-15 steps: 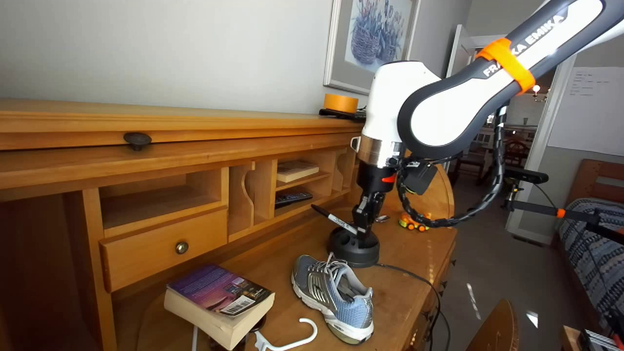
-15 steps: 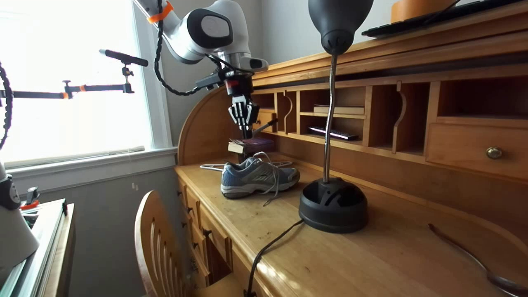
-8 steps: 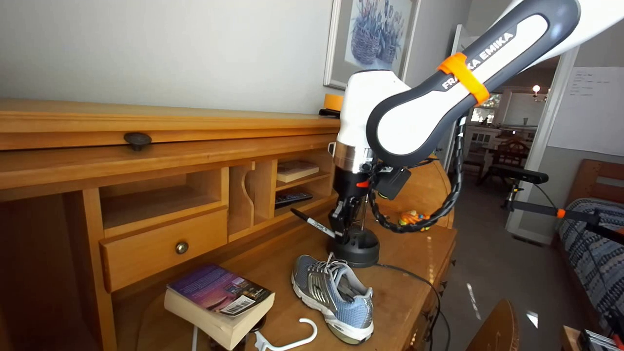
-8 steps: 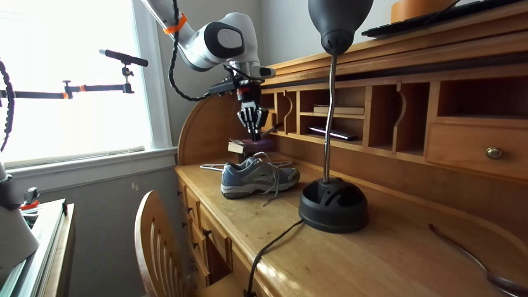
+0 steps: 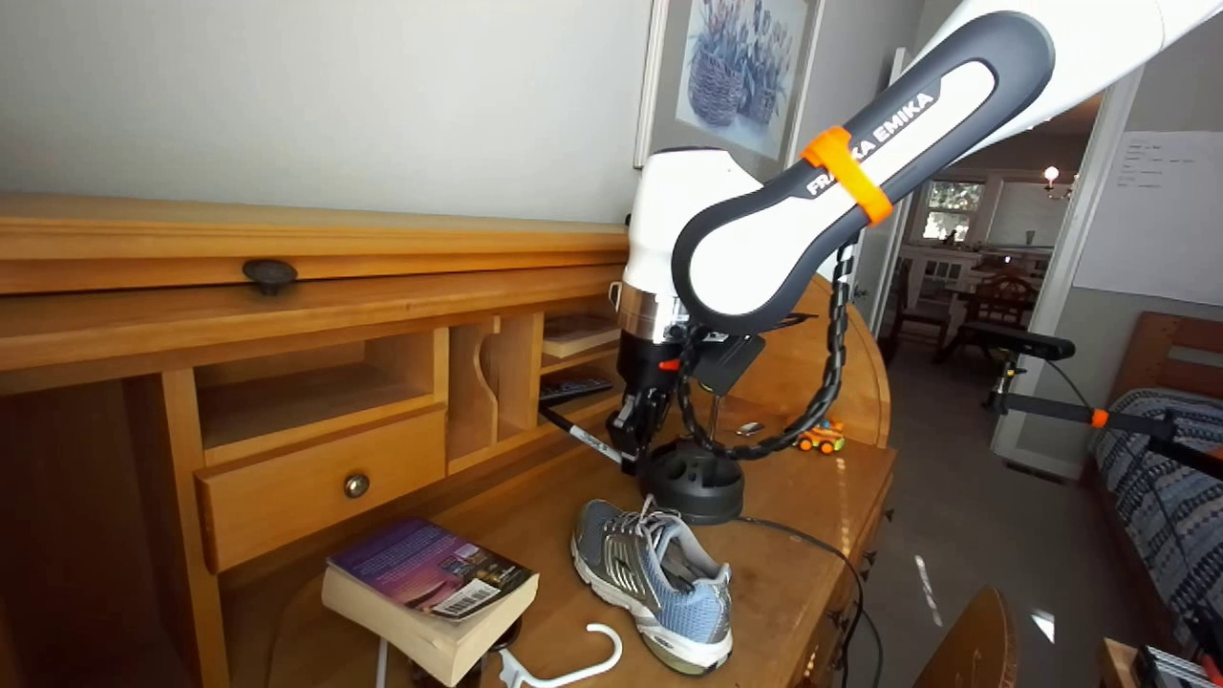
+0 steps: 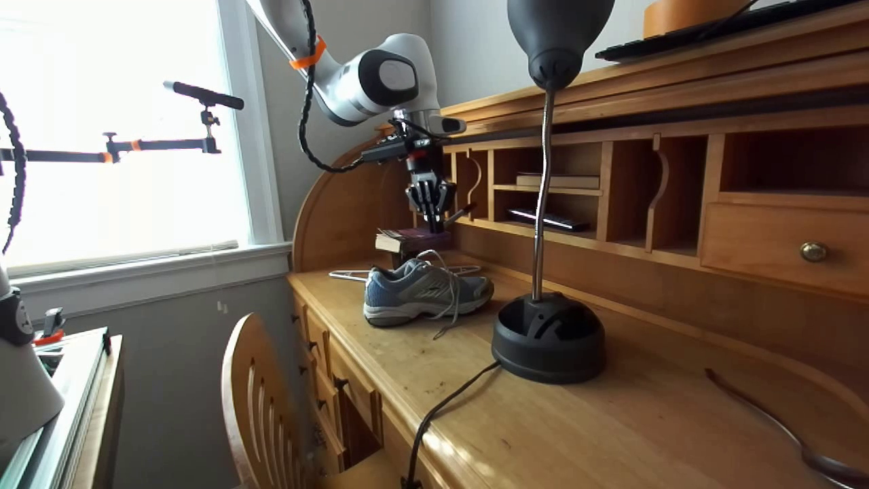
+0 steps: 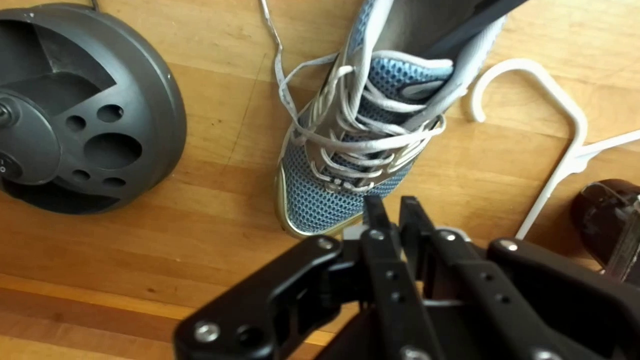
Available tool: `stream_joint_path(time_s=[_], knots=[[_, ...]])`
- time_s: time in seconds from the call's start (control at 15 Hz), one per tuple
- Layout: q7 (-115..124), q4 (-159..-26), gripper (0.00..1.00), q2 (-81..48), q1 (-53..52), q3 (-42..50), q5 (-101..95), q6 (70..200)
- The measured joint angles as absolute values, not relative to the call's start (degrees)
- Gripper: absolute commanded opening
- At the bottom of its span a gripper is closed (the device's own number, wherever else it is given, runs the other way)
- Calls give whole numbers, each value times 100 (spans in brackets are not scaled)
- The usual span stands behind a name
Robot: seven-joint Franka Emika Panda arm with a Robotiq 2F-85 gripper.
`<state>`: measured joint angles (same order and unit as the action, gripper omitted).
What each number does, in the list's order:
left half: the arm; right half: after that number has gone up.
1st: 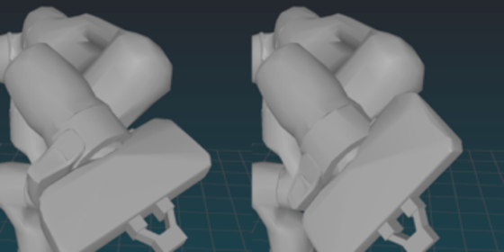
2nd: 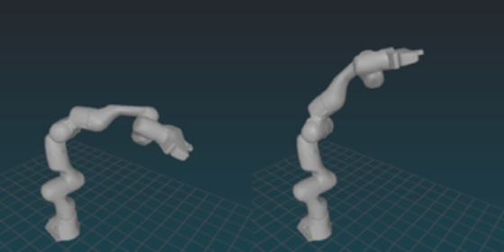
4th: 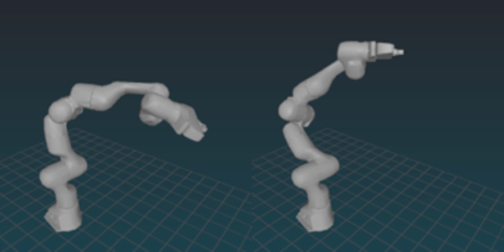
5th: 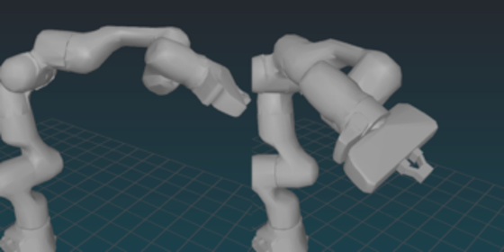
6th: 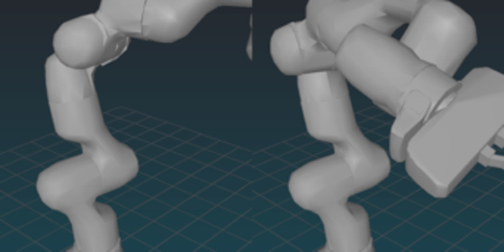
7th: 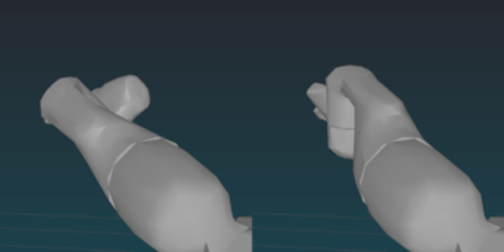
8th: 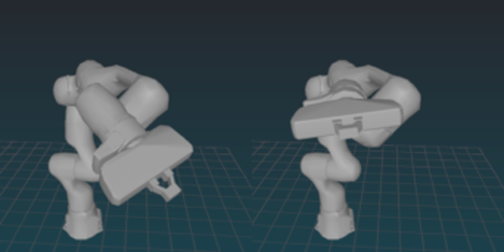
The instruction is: Take the marker out of the sneaker and put it on the shelf.
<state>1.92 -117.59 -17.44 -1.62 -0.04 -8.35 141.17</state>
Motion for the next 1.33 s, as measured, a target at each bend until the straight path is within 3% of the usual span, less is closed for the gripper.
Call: stream_joint_path(time_s=[1.33], knots=[[1913,-11011,3,-2549,-1020,622,-1989,14549]])
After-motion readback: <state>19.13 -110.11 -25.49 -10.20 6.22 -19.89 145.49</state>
